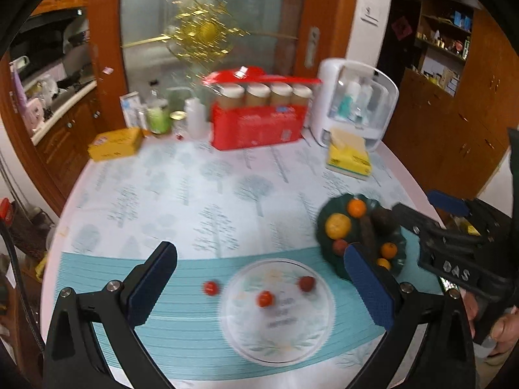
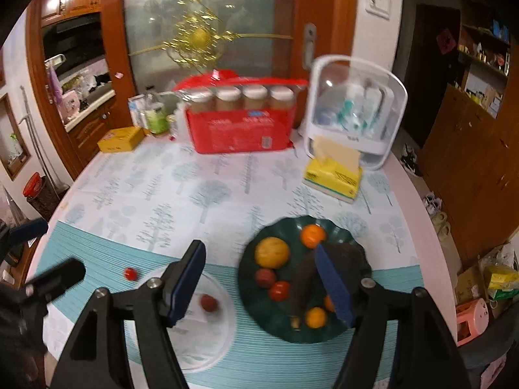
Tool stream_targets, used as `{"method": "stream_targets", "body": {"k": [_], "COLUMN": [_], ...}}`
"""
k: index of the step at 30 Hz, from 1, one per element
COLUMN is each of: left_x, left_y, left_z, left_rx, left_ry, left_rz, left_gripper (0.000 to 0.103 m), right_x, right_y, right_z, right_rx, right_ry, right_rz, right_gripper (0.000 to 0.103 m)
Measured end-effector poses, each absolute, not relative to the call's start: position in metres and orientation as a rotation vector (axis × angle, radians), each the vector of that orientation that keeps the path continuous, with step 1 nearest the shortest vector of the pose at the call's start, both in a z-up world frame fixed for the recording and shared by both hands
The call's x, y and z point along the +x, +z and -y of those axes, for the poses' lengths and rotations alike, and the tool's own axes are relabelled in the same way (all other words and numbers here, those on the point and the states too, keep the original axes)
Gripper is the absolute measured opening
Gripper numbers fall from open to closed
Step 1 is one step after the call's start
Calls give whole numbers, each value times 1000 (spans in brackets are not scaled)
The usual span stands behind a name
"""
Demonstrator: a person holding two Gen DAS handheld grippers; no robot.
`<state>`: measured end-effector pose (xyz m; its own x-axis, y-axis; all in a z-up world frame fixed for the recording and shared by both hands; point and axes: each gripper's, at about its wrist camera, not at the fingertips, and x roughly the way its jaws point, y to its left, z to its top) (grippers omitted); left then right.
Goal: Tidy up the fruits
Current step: 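Move both open tools back toward the white plate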
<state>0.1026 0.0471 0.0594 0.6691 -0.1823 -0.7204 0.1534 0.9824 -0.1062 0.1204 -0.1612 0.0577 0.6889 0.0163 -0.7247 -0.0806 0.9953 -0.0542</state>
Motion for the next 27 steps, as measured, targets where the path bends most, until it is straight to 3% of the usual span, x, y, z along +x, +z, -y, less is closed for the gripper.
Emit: {"method": "stream_targets", "body": {"k": [10, 22, 27], "left_x": [122, 165, 183], "left_y": [30, -73, -115], "left_z": [-107, -111, -111], "left_rx": [35, 134, 101], "left_ry": [-149, -228, -275], "left_rz": [-847, -1036, -1140], "left_gripper": [102, 102, 102], "right_x": [107, 110, 119], "right_y": [35, -57, -101], "right_z": [90, 55, 46], "right_rx": [-90, -68, -32], "right_ry": [93, 154, 175], "right_rz": [-838, -988, -1067], "right_gripper": [76, 74, 56]}}
